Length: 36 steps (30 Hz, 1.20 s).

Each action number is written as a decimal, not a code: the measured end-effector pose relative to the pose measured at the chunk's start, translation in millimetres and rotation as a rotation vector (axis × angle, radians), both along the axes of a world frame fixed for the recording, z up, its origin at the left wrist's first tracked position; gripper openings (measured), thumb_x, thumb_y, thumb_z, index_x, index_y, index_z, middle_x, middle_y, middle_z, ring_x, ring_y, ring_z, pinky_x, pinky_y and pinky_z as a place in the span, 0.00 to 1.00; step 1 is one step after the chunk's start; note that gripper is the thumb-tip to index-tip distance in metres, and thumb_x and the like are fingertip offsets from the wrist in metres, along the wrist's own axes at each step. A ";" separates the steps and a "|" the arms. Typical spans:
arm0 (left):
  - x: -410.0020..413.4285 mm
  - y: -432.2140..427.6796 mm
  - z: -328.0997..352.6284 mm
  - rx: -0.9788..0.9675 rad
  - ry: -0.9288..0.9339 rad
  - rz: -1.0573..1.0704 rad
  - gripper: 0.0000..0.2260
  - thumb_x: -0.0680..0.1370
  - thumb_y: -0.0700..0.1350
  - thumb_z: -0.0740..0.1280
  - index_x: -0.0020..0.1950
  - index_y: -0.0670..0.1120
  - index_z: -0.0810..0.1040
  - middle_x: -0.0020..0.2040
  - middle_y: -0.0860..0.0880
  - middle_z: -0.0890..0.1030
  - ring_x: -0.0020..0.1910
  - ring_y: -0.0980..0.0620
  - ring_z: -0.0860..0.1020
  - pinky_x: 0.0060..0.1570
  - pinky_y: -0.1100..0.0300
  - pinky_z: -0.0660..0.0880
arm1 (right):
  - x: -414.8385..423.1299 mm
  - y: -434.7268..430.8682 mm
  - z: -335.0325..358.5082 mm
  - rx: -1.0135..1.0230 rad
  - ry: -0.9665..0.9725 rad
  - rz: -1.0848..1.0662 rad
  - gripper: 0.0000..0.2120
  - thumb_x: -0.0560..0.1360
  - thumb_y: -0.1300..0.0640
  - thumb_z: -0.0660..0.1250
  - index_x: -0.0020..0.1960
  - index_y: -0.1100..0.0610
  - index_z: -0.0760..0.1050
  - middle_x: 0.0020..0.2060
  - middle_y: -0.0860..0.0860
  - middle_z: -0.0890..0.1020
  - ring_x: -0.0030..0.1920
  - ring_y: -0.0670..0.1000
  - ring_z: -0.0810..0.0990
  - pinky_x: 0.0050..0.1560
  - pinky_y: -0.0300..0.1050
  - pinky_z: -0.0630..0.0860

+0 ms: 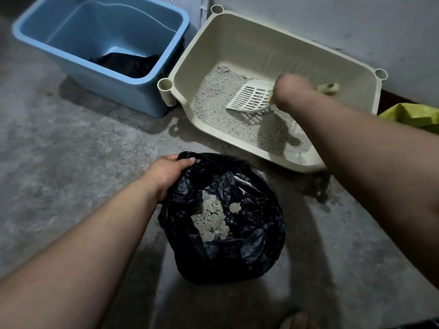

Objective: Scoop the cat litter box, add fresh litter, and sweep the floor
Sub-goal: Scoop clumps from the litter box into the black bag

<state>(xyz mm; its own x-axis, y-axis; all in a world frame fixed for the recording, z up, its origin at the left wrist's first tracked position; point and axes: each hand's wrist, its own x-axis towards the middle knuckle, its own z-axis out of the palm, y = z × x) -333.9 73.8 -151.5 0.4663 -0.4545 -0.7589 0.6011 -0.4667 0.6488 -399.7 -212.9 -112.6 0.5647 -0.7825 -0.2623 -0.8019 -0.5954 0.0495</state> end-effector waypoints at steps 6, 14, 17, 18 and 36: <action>7.9 -0.1 -2.9 -0.013 0.019 0.032 0.04 0.77 0.40 0.67 0.49 0.42 0.78 0.30 0.47 0.83 0.26 0.53 0.81 0.26 0.64 0.78 | 59.4 11.7 -5.4 0.032 0.048 0.063 0.11 0.75 0.61 0.66 0.57 0.61 0.75 0.56 0.59 0.79 0.58 0.61 0.77 0.62 0.56 0.71; 9.7 2.9 -11.5 0.020 0.013 0.044 0.05 0.76 0.42 0.68 0.50 0.42 0.79 0.32 0.47 0.83 0.26 0.53 0.81 0.28 0.64 0.78 | 42.2 -9.2 -59.5 0.207 -0.214 -0.043 0.10 0.77 0.61 0.57 0.50 0.58 0.77 0.49 0.58 0.80 0.45 0.57 0.74 0.44 0.46 0.68; 7.0 2.0 -15.0 0.026 0.017 0.034 0.08 0.76 0.41 0.67 0.53 0.41 0.79 0.32 0.46 0.84 0.27 0.52 0.81 0.29 0.63 0.79 | 31.0 -2.0 -65.6 0.339 -0.376 -0.124 0.10 0.78 0.56 0.62 0.53 0.52 0.80 0.49 0.51 0.81 0.45 0.51 0.75 0.44 0.39 0.65; 6.4 0.7 -15.2 0.026 0.021 0.036 0.08 0.76 0.41 0.67 0.54 0.41 0.78 0.32 0.46 0.84 0.27 0.52 0.81 0.29 0.62 0.79 | 27.0 1.5 -65.2 0.398 -0.426 -0.156 0.11 0.78 0.56 0.63 0.57 0.52 0.80 0.50 0.50 0.81 0.49 0.49 0.76 0.47 0.38 0.65; -2.4 -7.4 -7.0 0.023 0.021 0.037 0.01 0.76 0.40 0.67 0.46 0.43 0.78 0.28 0.47 0.82 0.24 0.53 0.80 0.27 0.62 0.79 | -21.3 12.0 -56.8 0.454 -0.566 -0.141 0.22 0.73 0.67 0.66 0.64 0.51 0.76 0.57 0.46 0.80 0.54 0.47 0.76 0.55 0.39 0.70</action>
<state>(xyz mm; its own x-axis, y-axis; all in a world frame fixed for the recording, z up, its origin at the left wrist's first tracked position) -336.2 66.4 -158.5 0.4661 -0.4198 -0.7788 0.6320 -0.4581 0.6251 -421.0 -200.9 -169.5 0.6120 -0.7414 -0.2754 -0.7019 -0.3487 -0.6211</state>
